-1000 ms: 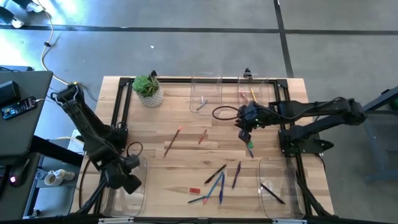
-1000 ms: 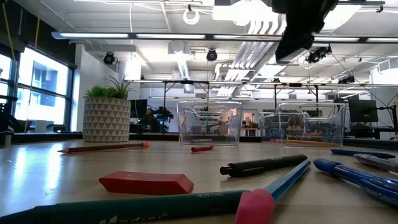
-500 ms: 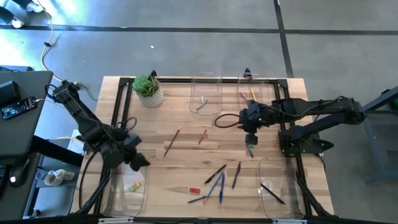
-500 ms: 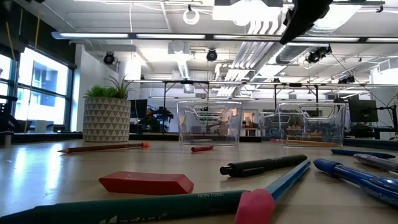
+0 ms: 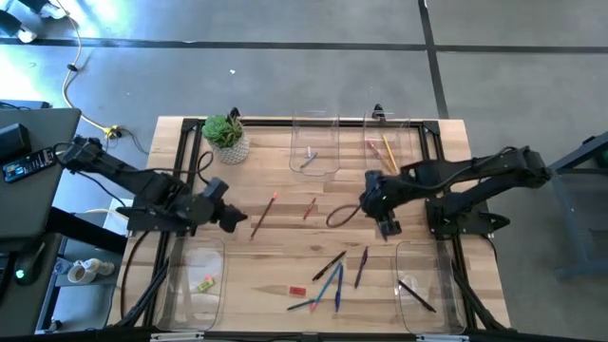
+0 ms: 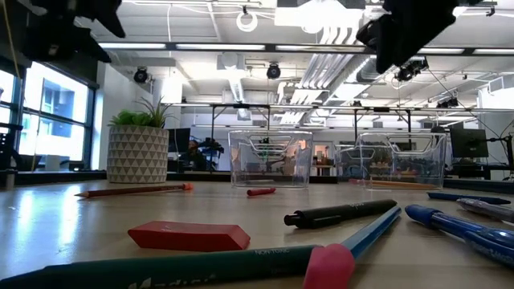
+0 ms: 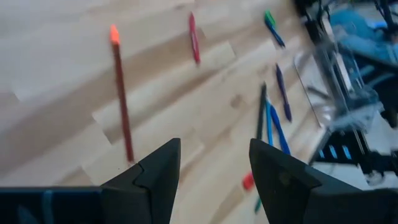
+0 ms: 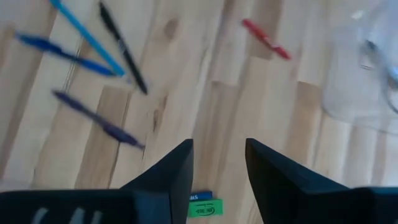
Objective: Sort crayons/erasers/pens/pencils in bins
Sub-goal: Put the purple pen into the bottom right transparent bin
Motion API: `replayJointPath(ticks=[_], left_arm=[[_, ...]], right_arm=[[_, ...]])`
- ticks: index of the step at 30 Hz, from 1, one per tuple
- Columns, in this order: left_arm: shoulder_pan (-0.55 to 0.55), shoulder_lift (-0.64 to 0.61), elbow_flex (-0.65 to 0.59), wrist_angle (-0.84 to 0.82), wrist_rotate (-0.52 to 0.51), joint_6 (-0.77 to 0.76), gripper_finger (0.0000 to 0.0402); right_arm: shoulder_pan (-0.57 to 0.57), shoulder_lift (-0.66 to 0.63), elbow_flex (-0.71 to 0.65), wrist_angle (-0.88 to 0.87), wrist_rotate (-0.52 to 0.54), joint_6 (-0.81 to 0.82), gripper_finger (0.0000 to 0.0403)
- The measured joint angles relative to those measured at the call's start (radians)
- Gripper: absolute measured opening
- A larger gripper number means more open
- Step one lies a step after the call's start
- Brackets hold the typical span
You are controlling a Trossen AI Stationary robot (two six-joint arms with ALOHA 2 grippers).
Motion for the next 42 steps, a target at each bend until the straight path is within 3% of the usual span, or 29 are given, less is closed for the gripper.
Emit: replayJointPath(ticks=[15,20,42], left_arm=[[0.156,0.0,0.0,-0.001,0.059,0.155,0.0181],[0.174,0.0,0.0,-0.001,0.06,0.2,0.0181],[0.179,0.001,0.0,-0.003,0.062,0.255,0.0181]], right_arm=[[0.18,0.193,-0.002,0.061,-0.003,-0.195,0.0139],[0.195,0.222,-0.002,0.076,-0.049,-0.179,0.0139],[0.328,0.475,-0.002,0.172,-0.057,-0.18,0.0139]])
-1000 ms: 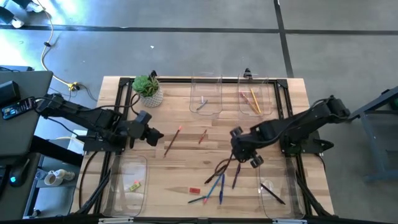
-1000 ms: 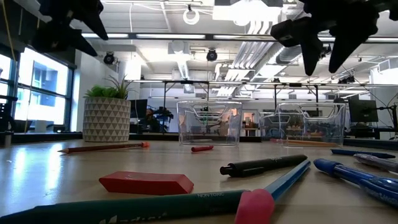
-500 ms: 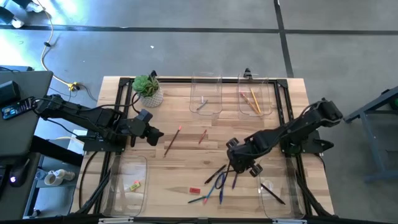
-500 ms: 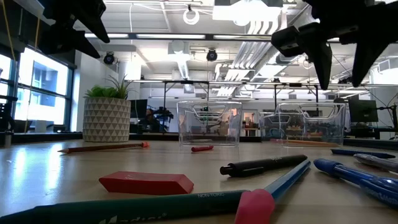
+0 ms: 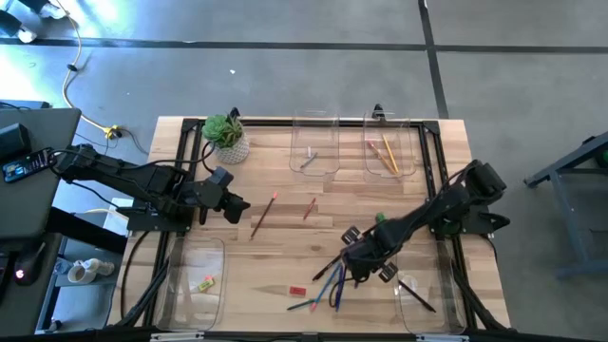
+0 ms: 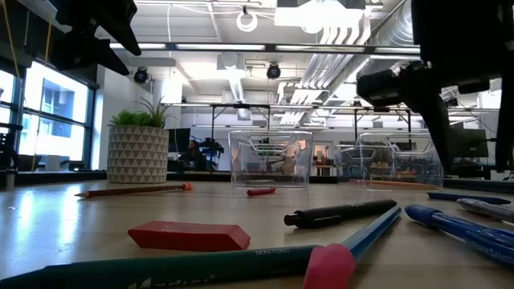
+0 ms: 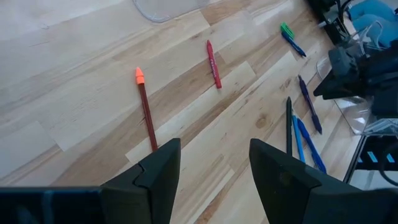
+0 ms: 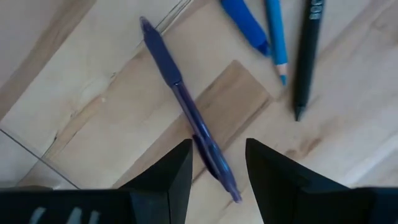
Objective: Sort crayons/erasers/pens/pencils in bins
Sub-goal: Put the purple pen into the bottom right transparent bin
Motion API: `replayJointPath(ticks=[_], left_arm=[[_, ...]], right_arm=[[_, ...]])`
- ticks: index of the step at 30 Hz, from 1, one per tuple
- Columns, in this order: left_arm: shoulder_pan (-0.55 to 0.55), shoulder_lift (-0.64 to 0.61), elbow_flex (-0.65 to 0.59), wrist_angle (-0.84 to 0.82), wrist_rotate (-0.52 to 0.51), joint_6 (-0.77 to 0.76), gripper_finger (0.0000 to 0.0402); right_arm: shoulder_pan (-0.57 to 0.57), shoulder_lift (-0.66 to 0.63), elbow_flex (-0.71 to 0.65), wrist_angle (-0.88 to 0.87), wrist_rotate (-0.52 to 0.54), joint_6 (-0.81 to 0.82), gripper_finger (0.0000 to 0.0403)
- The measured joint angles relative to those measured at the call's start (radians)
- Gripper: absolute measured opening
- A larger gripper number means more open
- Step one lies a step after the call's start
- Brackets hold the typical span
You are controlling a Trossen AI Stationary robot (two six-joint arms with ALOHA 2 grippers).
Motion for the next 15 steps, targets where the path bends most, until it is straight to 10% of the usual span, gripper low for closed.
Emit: replayJointPath(ticks=[15], left_arm=[[0.0,0.0,0.0,0.0,0.0,0.0,0.0181]], right_arm=[[0.051,0.071,0.0,0.07,0.028,-0.003,0.0139]])
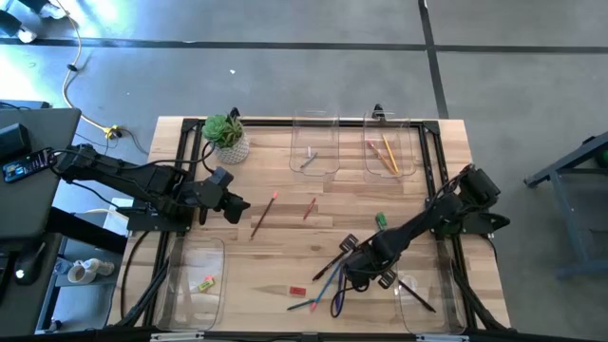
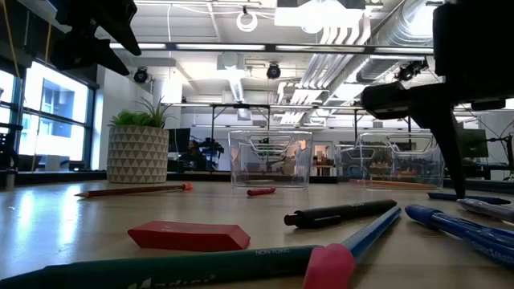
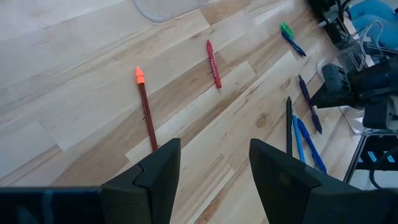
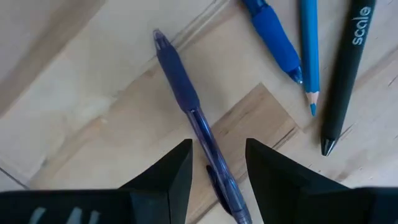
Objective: Sort crayons/erasers/pens/pencils in bins
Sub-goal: Put the purple pen into the bottom right transparent bin
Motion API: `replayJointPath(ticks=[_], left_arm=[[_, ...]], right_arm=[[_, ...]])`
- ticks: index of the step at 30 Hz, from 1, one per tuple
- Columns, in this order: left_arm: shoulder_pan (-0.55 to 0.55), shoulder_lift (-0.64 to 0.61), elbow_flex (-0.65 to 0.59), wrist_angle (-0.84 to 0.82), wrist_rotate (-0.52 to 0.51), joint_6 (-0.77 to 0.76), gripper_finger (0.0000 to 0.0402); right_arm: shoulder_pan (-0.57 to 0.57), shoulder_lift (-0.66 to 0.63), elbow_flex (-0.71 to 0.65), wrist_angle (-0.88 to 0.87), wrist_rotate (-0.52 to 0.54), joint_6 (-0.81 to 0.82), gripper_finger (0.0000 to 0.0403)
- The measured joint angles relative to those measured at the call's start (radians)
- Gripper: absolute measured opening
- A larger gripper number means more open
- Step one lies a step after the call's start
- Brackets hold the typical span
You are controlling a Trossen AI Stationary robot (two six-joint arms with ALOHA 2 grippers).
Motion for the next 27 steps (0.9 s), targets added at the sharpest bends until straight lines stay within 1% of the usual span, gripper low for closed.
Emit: replayJointPath(ticks=[17,21,27], left_arm=[[-0.001,0.0,0.0,0.0,0.0,0.0,0.0181],[-0.001,0.0,0.0,0.0,0.0,0.0,0.0181],[-0.001,0.0,0.0,0.0,0.0,0.0,0.0181]], right_arm=[[0.003,0.057,0.004,0.012,0.01,-0.001,0.0137],[0.004,0.058,0.004,0.009,0.014,-0.001,0.0114],[0.004,0.059,0.003,0.007,0.013,0.006,0.0055]])
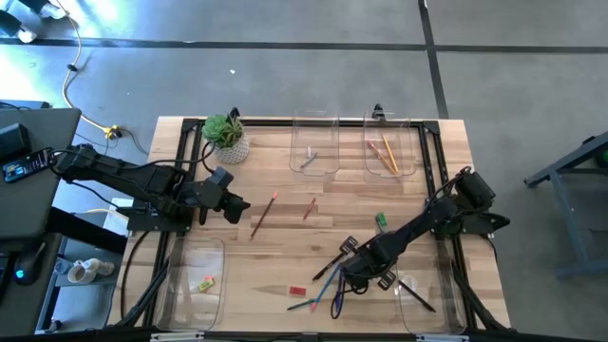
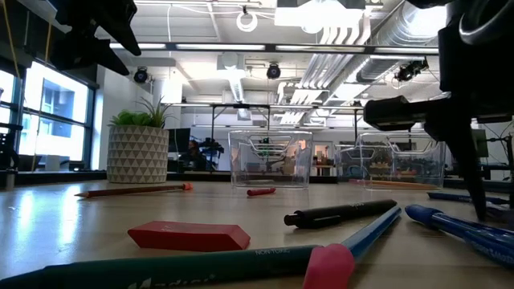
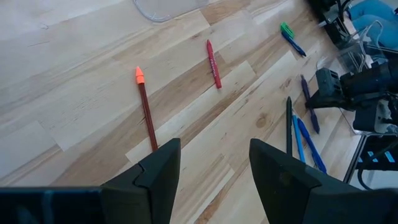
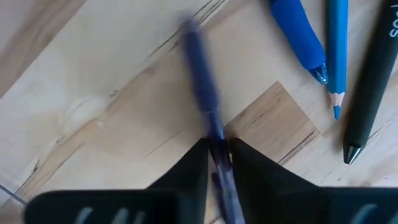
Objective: Sort crayons/erasers/pens/pencils in bins
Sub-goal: Put the purple pen into the bottom right transparent bin
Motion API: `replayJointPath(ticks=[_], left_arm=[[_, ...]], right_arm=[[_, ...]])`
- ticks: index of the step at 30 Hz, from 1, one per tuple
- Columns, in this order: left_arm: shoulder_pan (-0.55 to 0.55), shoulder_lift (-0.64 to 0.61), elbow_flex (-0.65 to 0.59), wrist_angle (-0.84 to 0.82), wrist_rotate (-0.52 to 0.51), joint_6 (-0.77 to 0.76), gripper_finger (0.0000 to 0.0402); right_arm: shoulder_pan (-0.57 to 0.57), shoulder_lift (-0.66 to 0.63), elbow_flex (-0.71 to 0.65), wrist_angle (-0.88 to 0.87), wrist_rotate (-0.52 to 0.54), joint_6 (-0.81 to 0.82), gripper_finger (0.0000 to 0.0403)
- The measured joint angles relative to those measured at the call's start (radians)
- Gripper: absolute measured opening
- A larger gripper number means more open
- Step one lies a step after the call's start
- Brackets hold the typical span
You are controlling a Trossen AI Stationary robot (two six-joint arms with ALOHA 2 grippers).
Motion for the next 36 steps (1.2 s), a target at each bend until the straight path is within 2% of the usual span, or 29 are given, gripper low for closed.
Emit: replayJointPath(ticks=[6,15,26,36], left_arm=[[0.0,0.0,0.0,0.0,0.0,0.0,0.0181],[0.0,0.0,0.0,0.0,0.0,0.012,0.0181],[0.0,0.0,0.0,0.0,-0.007,0.026,0.0181],[0.0,0.0,0.0,0.0,-0.008,0.027,0.0181]], right_arm=[[0.0,0.001,-0.001,-0.005,0.003,0.0,0.0009],[-0.002,-0.046,-0.009,-0.049,0.045,0.02,0.0003],[-0.004,-0.187,-0.006,-0.109,0.147,0.214,0.0003],[-0.027,-0.379,-0.004,-0.158,0.3,0.5,0.0003]])
